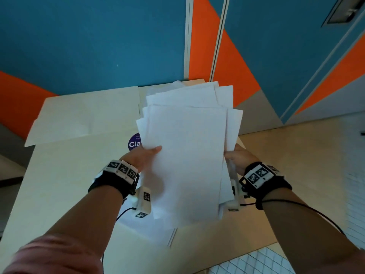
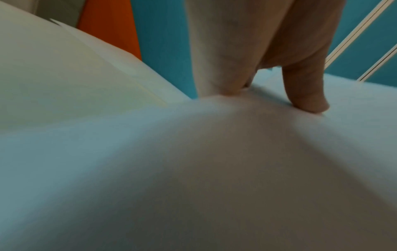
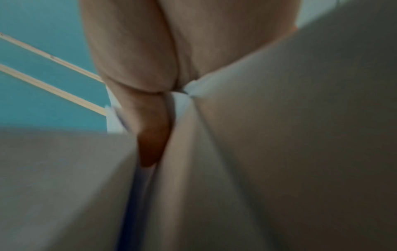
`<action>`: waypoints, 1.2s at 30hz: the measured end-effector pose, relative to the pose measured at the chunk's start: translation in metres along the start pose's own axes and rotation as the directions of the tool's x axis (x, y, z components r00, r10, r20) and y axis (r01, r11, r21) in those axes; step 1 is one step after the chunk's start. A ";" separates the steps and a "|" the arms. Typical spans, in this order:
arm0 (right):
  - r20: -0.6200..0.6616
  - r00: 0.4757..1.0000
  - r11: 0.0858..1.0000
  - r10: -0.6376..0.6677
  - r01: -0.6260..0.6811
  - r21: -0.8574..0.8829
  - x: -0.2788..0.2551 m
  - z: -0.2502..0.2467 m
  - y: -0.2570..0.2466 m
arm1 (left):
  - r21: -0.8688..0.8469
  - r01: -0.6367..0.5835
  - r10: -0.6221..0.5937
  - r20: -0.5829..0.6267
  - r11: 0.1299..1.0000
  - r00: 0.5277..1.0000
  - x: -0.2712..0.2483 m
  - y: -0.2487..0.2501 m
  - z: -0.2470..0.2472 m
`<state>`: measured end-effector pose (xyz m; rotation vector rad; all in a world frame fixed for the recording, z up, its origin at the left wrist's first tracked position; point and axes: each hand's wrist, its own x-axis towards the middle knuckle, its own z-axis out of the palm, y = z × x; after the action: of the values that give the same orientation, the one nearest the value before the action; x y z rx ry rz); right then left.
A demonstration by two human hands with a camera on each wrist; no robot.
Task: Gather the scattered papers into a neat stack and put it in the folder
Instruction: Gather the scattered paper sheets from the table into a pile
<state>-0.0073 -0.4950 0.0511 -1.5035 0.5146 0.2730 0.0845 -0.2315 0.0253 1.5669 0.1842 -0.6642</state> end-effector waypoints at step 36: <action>-0.288 0.952 0.369 0.100 -0.305 -0.878 0.014 0.123 0.092 | -0.017 0.083 -0.083 -0.423 0.996 0.902 -0.074 -0.078 -0.266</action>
<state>-0.0201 -0.3691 -0.0372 -2.6102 0.7690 0.7103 0.0647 0.0523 -0.0115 1.6976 0.5791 -0.3781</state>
